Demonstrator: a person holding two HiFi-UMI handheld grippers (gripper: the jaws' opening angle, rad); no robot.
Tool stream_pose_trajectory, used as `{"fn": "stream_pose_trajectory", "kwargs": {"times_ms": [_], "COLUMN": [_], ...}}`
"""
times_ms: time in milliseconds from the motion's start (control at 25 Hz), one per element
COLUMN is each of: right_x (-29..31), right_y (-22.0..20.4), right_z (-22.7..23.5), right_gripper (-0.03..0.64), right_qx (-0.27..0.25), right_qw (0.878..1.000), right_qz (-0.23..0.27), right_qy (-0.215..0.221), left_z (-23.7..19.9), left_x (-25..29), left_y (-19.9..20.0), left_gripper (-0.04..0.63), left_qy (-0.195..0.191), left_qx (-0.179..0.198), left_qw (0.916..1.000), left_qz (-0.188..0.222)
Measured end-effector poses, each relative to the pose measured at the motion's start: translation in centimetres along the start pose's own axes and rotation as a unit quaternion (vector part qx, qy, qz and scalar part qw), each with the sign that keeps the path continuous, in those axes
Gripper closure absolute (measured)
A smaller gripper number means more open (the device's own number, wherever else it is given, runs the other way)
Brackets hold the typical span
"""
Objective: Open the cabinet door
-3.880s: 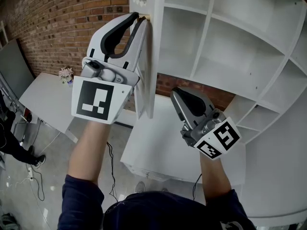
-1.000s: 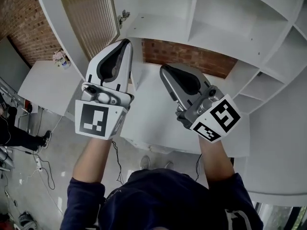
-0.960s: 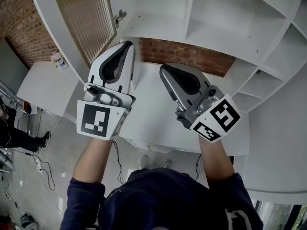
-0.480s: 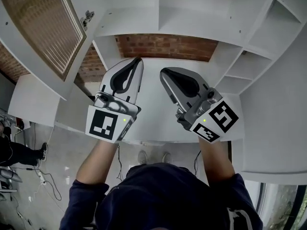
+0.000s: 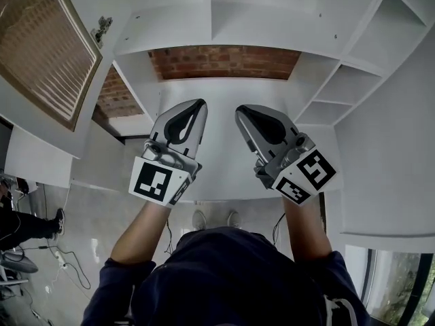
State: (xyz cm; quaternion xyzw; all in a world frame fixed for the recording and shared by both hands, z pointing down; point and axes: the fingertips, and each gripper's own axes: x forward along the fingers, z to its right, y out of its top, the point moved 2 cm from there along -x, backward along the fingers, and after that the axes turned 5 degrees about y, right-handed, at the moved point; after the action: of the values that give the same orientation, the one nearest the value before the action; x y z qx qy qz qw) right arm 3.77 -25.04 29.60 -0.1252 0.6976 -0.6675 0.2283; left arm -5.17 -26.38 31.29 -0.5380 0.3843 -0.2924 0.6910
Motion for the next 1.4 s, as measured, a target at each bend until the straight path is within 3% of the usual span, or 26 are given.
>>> {"fn": "stream_pose_trajectory", "kwargs": {"times_ms": [760, 1400], "right_x": [-0.3, 0.7], "right_y": [-6.1, -6.3], "right_z": [3.3, 3.4], "right_gripper": [0.597, 0.597], "right_qx": [0.054, 0.052], "right_qw": [0.996, 0.997], "right_qz": [-0.052, -0.054], "right_qy": [-0.042, -0.035], "left_z": [-1.8, -1.9], "left_x": [0.8, 1.6], "left_y": [-6.4, -6.4], "left_gripper": [0.588, 0.588], "left_qy": [-0.022, -0.036], "left_qx": [-0.052, -0.05], "left_qw": [0.9971, 0.9966], "left_qz": [-0.052, -0.055]}}
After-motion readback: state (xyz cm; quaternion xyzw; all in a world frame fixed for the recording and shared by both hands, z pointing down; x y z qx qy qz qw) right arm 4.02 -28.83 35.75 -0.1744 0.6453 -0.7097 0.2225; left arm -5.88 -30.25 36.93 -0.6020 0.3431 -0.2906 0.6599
